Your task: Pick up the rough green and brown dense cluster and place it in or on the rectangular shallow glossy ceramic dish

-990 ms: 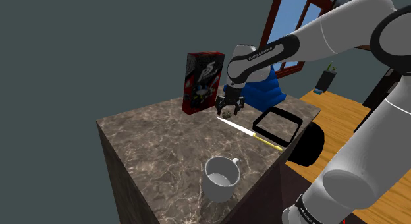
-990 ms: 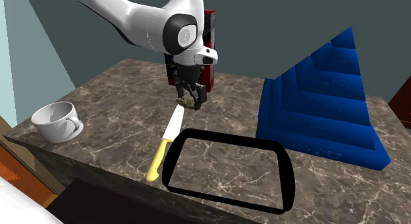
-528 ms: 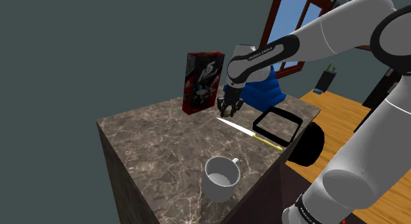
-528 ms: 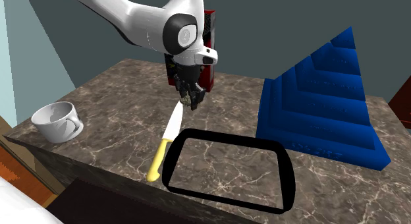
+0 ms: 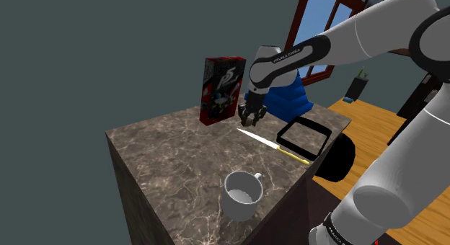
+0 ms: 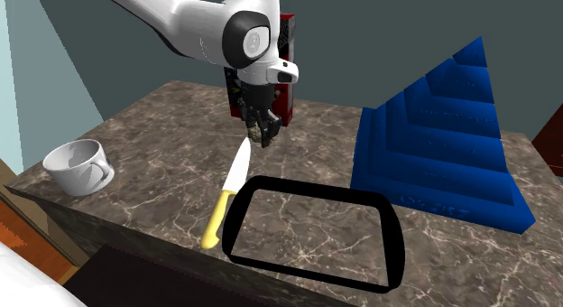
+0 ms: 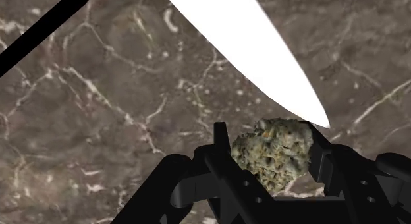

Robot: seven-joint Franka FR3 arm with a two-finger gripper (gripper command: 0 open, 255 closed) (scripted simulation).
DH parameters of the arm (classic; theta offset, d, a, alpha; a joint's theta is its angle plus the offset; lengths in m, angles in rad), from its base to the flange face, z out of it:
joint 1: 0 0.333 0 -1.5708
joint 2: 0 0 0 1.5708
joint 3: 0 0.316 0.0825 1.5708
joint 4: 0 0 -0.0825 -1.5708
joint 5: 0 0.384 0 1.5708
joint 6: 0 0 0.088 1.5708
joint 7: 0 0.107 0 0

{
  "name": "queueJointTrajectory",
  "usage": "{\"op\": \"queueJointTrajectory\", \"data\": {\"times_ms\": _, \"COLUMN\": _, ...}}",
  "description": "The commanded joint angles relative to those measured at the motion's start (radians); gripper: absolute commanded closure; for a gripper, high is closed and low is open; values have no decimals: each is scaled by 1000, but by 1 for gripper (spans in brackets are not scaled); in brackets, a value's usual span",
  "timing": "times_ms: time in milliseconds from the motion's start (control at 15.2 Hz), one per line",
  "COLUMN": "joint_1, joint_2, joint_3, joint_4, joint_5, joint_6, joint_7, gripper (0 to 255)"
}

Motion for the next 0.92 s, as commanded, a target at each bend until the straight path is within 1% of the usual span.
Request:
{"op": "queueJointTrajectory", "data": {"times_ms": 0, "joint_1": 0, "joint_2": -15, "joint_3": 0, "joint_4": 10, "joint_5": -2, "joint_6": -25, "joint_7": 2, "gripper": 255}}
{"op": "queueJointTrajectory", "data": {"times_ms": 858, "joint_1": -1, "joint_2": -90, "joint_3": 1, "joint_4": 112, "joint_5": -11, "joint_6": -202, "joint_7": 13, "gripper": 255}}
